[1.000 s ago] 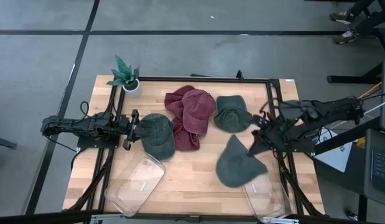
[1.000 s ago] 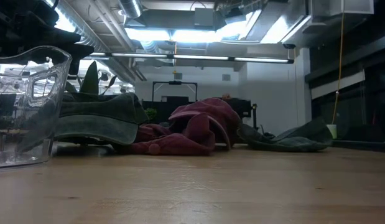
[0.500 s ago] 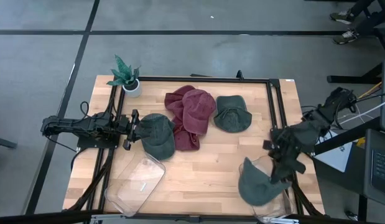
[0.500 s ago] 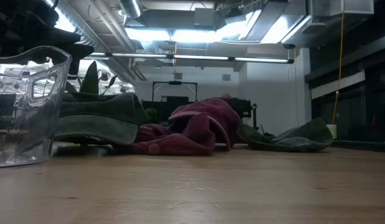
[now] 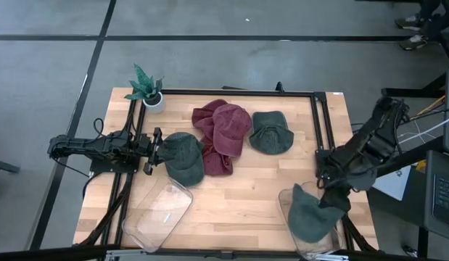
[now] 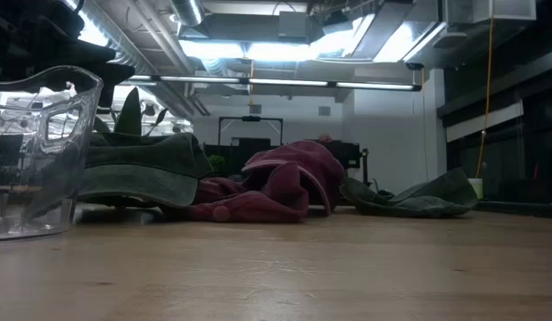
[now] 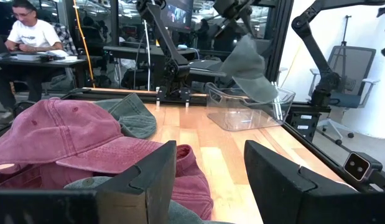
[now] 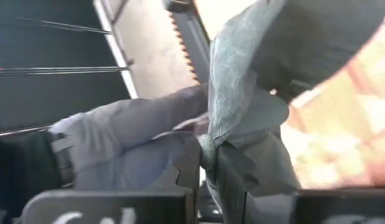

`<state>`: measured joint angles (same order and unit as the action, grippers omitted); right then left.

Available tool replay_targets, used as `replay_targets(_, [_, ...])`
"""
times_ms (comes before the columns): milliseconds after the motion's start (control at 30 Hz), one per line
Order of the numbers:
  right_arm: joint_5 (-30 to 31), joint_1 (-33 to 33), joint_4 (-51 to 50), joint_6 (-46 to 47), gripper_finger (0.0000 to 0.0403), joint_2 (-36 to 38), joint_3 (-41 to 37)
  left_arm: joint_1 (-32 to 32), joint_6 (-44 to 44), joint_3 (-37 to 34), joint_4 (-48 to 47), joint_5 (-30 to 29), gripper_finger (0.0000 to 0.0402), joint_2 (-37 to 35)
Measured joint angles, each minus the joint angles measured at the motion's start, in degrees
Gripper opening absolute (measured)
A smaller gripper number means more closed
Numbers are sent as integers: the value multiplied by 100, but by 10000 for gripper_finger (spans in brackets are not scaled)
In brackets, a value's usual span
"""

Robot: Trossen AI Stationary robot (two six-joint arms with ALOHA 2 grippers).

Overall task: Pick & Place hat
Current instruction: Put the bottom right green cap into the right transparent bin

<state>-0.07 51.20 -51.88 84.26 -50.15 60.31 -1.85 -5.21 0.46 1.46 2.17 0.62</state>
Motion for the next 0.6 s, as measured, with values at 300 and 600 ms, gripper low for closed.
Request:
replay_targets(300, [119, 510, -704, 711, 34, 46, -11, 2, 0, 0, -1, 0, 185, 0])
replay_targets(600, [781, 538, -229, 1334, 34, -107, -380, 2, 0, 1, 0, 0, 185, 0])
